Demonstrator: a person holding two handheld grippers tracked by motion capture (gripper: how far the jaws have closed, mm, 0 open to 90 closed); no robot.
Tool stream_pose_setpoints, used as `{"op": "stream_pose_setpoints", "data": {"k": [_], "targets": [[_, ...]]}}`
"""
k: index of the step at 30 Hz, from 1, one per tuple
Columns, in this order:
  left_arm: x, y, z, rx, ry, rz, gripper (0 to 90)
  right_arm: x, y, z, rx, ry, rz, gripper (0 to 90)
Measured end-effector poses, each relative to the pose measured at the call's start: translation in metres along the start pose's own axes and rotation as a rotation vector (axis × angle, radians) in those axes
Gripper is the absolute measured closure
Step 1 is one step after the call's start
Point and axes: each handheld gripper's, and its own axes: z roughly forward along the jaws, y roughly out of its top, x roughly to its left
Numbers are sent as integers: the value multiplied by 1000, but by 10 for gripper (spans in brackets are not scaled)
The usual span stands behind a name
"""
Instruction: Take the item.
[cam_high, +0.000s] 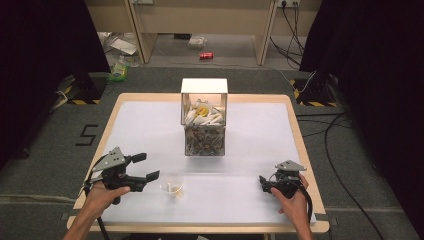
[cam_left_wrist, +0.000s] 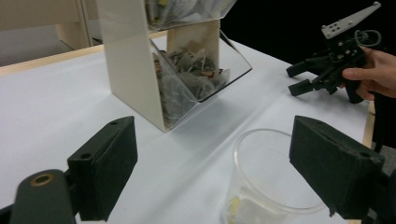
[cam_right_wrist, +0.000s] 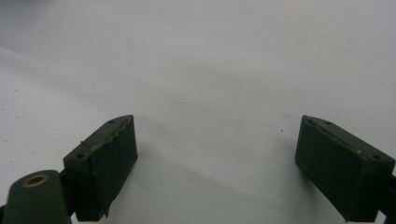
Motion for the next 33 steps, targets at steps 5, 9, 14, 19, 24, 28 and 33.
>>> {"op": "stream_pose_setpoints", "data": {"k": [5, 9, 14, 19, 24, 28, 33], "targets": [[11, -4, -3, 2, 34, -17, 147, 0, 0, 0, 1, 0, 3, 135], [17, -6, -4, 4, 52, -25, 147, 0, 0, 0, 1, 0, 3, 135], [28, -12, -7, 6, 85, -48, 148, 0, 0, 0, 0, 0, 2, 136], [34, -19, -10, 15, 110, -61, 148, 0, 0, 0, 0, 0, 3, 135], [38, -26, -10, 31, 128, -66, 149, 0, 0, 0, 0, 0, 1, 136], [43, -32, -10, 38, 138, -77, 149, 0, 0, 0, 0, 0, 3, 135], [46, -41, -10, 51, 145, -90, 149, 0, 0, 0, 0, 0, -1, 135]]}}
